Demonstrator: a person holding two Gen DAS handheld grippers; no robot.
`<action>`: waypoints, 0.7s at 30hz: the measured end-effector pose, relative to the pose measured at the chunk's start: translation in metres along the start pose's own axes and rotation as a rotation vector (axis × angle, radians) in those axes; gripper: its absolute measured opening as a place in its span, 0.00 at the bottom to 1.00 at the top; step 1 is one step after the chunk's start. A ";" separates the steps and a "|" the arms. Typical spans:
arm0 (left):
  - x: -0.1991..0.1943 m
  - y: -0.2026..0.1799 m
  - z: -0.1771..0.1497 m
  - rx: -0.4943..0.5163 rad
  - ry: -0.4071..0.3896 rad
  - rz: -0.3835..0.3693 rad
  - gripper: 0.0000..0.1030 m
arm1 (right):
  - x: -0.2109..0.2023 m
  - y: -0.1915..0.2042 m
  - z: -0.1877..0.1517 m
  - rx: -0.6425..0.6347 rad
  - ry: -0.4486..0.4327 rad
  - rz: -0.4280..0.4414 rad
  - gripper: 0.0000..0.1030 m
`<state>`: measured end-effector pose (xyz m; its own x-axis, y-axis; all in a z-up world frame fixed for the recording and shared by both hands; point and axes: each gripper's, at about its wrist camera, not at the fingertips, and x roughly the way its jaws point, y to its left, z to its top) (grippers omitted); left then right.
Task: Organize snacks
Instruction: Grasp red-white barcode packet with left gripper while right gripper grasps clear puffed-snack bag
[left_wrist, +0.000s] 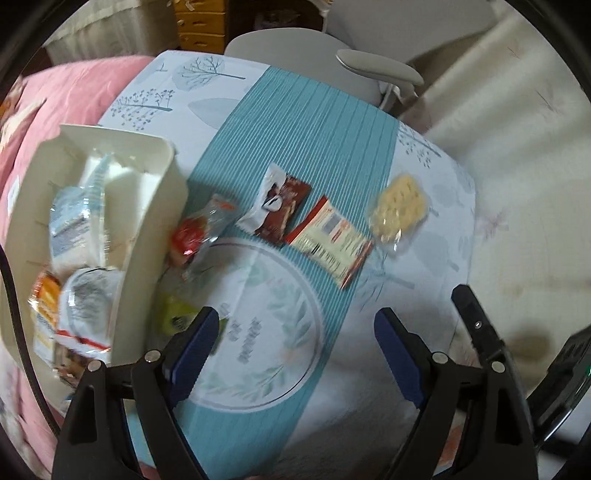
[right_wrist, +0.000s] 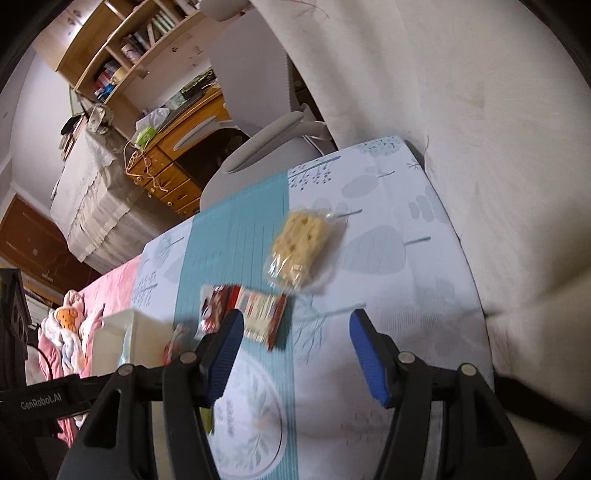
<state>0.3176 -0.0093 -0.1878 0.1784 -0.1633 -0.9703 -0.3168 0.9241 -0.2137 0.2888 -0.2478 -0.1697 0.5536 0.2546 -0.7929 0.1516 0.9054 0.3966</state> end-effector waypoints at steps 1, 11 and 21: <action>0.004 -0.002 0.004 -0.013 -0.002 0.001 0.83 | 0.007 -0.003 0.005 0.003 -0.002 0.002 0.58; 0.078 0.002 0.045 -0.226 0.072 -0.013 0.83 | 0.074 -0.008 0.035 -0.039 -0.013 0.017 0.58; 0.120 0.008 0.052 -0.329 0.106 -0.038 0.83 | 0.117 0.004 0.033 -0.149 -0.034 -0.022 0.58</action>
<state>0.3850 -0.0035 -0.2997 0.1040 -0.2464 -0.9636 -0.5982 0.7585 -0.2586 0.3813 -0.2252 -0.2459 0.5796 0.2247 -0.7833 0.0420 0.9517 0.3041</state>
